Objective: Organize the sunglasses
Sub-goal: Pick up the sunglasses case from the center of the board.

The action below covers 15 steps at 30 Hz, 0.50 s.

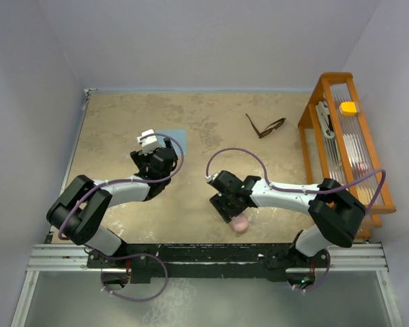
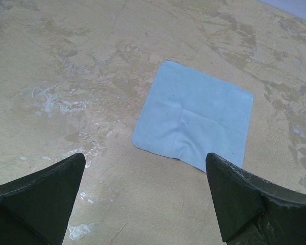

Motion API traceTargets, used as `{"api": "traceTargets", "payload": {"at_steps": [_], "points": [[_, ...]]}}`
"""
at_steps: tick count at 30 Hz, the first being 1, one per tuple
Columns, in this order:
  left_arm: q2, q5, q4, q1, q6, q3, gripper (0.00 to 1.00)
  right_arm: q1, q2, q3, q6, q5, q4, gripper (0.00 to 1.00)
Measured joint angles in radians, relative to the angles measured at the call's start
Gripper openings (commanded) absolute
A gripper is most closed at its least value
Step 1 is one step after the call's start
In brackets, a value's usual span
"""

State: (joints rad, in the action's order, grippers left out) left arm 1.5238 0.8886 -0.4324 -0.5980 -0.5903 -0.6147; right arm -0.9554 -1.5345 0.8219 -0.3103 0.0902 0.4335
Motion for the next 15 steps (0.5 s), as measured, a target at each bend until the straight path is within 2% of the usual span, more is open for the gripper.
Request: {"api": "traceTargets", "payload": {"at_steps": [3,7,8,15], "points": [[0.000,0.000,0.000,0.000,0.000,0.000,0.99,0.000,-0.002,0.000,0.000,-0.001,0.000,0.29],[0.000,0.000,0.000,0.000,0.000,0.000,0.99,0.000,-0.002,0.000,0.000,-0.001,0.000,0.03],[0.000,0.000,0.000,0.000,0.000,0.000,0.99,0.000,-0.002,0.000,0.000,-0.001,0.000,0.00],[0.002,0.001,0.000,0.000,0.000,0.000,0.99,0.000,-0.002,0.002,-0.001,0.013,0.000,0.00]]}}
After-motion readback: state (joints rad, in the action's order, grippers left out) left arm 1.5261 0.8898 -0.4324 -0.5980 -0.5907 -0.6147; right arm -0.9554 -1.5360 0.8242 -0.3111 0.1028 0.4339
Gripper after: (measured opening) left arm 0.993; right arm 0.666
